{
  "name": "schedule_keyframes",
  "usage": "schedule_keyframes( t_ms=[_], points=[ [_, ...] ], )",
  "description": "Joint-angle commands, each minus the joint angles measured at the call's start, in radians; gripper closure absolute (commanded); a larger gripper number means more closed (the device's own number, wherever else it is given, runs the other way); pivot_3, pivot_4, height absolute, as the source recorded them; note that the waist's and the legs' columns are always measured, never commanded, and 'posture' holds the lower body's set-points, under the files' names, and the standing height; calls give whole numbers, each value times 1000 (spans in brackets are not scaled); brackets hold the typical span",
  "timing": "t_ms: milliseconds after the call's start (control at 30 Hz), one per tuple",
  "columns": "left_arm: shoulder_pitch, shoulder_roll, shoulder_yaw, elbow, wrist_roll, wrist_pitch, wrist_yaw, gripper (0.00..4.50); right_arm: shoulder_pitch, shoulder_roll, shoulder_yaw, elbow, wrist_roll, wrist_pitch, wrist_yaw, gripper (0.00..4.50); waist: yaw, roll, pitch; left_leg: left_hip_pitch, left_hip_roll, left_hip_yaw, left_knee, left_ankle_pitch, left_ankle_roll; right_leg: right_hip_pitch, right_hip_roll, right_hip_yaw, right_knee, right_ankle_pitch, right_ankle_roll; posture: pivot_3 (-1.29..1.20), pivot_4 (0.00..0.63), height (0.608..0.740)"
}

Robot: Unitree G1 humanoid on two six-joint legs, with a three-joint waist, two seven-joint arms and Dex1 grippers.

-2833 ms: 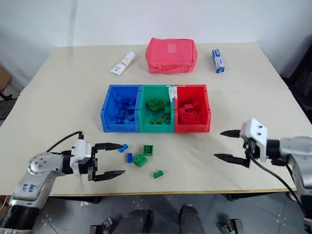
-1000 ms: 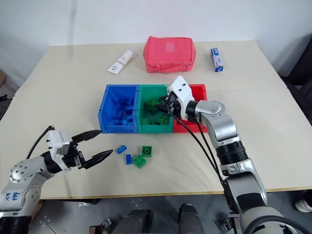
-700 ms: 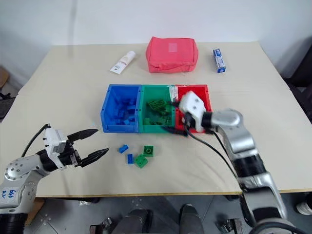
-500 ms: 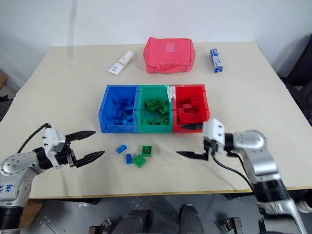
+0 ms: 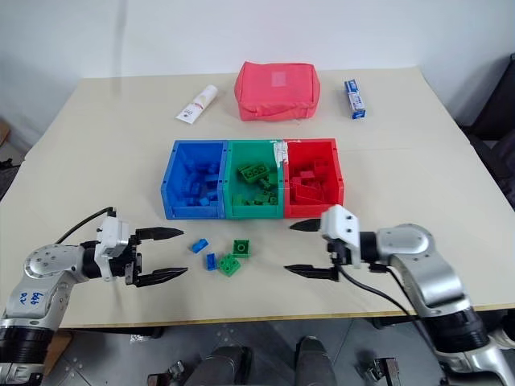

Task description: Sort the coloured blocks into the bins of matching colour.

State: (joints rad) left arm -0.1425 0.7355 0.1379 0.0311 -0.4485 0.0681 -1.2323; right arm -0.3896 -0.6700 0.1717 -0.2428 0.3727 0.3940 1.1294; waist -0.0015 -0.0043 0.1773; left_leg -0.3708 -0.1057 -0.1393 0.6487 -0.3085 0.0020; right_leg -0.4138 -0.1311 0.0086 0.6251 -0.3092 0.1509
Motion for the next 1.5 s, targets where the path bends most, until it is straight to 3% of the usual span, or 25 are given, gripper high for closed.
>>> schedule_keyframes(
  t_ms=[33, 133, 367, 467, 700, 733, 933, 1133, 1300, 1433, 1500],
  points=[
    [28, 11, 23, -57, -23, 8, 3, 0, -89, 77, 122, 22, -75, 72, -57, 6, 0, 0, 0, 0, 0, 0, 0, 0, 0, 0, 0, 0, 0, 0, 0, 0, 150, 740],
    [57, 8, 36, -83, -21, 7, 16, 0, -162, 158, 214, 112, -158, 74, -97, 6, -3, 0, 0, 0, 0, 0, -1, 0, 0, -1, 0, 0, 0, 0, 0, 0, 150, 740],
    [132, 7, 68, -150, -34, 17, 52, 0, -192, 236, 268, 177, -195, 78, -105, 6, -1, 0, 0, -1, -2, -2, -1, -1, 1, 0, -1, -1, -1, 0, -1, 0, 150, 740],
    [147, 5, 77, -164, -36, 18, 65, 0, -184, 247, 270, 183, -201, 69, -104, 637, -1, 0, 0, -1, -1, -2, -1, -1, 1, -1, 0, -1, 0, -1, -1, 0, 150, 740],
    [150, -12, 86, -174, -59, 25, 90, 0, -180, 237, 224, 179, -191, 55, -113, 3022, -2, 0, 0, -1, -1, -2, 0, 0, 0, -1, 0, -1, 1, -1, -1, 0, 150, 740],
    [147, -16, 87, -176, -65, 31, 95, 0, -179, 239, 206, 176, -180, 46, -115, 3038, -2, 0, 0, -1, -1, -2, -1, 0, 0, -1, 0, -1, 1, -1, -1, 0, 150, 740],
    [119, -61, 115, -188, -120, 95, 170, 0, -271, 258, 5, 177, -103, 88, -214, 3037, -3, 0, 0, -1, -1, -2, 0, 0, 0, -1, 0, -1, 1, 0, -1, 0, 150, 740],
    [93, -86, 107, -159, -110, 92, 193, 0, -422, 282, -13, 403, -211, -69, -305, 3037, -6, 0, 0, 0, 0, -1, -2, 1, -1, -1, 1, -1, 2, -1, -1, 0, 150, 740],
    [73, -102, 95, -148, -100, 85, 199, 0, -458, 307, -39, 459, -190, -80, -293, 1489, -7, 0, 0, -1, -1, -1, -2, 0, -1, -2, 0, -1, 1, -1, -1, 0, 150, 740],
    [57, -93, 99, -121, -106, 95, 185, 0, -428, 264, -75, 425, -153, -126, -218, 133, -7, 0, 0, -1, -1, -1, -2, 0, -1, -2, 0, -1, 1, -1, -1, 0, 150, 740],
    [57, -75, 110, -105, -110, 105, 170, 0, -384, 208, -97, 389, -102, -202, -97, 59, -5, 0, 0, -1, -1, -1, -1, 0, -1, -2, 0, -1, 1, -1, -1, 0, 150, 740]
  ],
)
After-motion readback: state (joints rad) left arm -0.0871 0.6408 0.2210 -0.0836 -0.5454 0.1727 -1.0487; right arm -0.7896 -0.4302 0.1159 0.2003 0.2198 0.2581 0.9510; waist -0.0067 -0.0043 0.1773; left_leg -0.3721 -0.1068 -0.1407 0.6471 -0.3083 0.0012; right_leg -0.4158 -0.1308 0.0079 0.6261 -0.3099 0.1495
